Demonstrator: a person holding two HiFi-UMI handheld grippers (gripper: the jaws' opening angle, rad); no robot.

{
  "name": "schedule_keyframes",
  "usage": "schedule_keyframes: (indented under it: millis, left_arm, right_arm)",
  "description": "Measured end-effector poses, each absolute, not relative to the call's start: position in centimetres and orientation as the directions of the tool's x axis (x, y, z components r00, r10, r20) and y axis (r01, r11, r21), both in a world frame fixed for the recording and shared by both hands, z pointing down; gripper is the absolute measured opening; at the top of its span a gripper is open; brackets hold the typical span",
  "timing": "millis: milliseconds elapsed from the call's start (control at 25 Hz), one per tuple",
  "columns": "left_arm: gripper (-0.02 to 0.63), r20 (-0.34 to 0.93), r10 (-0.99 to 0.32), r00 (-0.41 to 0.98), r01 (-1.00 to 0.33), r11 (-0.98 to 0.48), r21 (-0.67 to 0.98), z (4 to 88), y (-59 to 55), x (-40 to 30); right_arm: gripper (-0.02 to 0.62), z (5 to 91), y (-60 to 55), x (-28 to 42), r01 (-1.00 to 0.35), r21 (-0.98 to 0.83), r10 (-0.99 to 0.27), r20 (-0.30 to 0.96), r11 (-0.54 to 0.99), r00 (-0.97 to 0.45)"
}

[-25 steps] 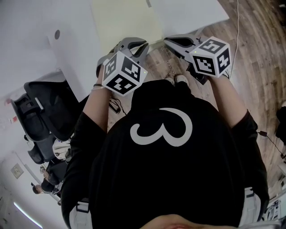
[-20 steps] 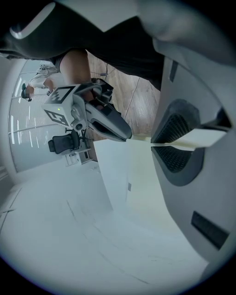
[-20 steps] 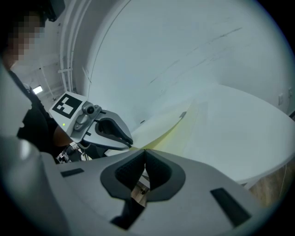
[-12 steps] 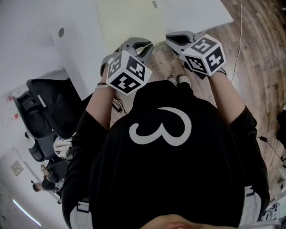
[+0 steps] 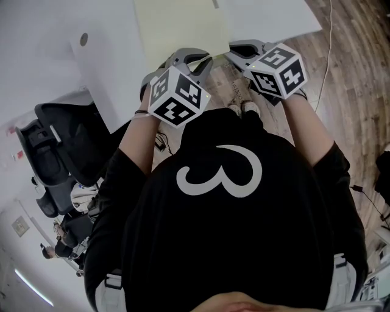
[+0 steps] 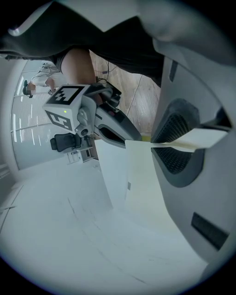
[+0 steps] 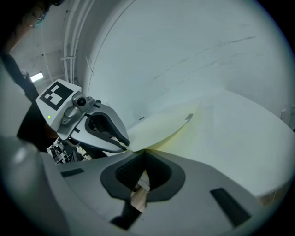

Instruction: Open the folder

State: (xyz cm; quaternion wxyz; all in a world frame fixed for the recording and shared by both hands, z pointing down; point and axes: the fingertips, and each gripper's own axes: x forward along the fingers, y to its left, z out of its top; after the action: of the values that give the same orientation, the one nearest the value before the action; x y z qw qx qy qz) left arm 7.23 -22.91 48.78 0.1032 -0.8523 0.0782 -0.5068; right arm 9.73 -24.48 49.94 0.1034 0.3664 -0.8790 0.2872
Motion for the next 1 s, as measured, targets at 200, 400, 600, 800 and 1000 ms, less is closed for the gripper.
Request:
schedule_keyframes:
  millis: [200, 400, 600, 800, 1000]
  left_arm:
    - [0.041, 0.838, -0.25, 0.485, -0.015, -0.96, -0.278, 48.8, -22.8, 7.2]
    - [0.065, 0.833, -0.264, 0.486, 0.002, -0.953, -0.303, 49.1, -22.6, 7.4]
    - [0.108, 0.803, -0.331, 0.495, -0.019, -0.929, -0.37, 49.0, -23.3, 7.8]
    - [0.11, 0.799, -0.37, 0.473, -0.026, -0.913, -0.407, 49.3, -23.9, 8.0]
    - [0.11, 0.792, -0.406, 0.456, -0.018, -0.894, -0.448, 49.4, -24.1, 8.4]
  right_arm:
    - [0.025, 49.9, -24.5, 9.7, -0.706, -0.433, -0.579, 0.405, 0.56, -0.707]
    - [0.025, 50.0, -24.6, 9.7, -0.716, -0.423, -0.587, 0.411, 0.555, -0.697]
    - [0.025, 50.0, -24.7, 9.7, -0.718, -0.429, -0.592, 0.408, 0.548, -0.695]
    - [0.025, 50.1, -24.7, 9.6, -0.722, -0.433, -0.591, 0.416, 0.539, -0.691]
    - [0.025, 50.1, -24.7, 9.6, -0.725, -0.429, -0.592, 0.419, 0.539, -0.689]
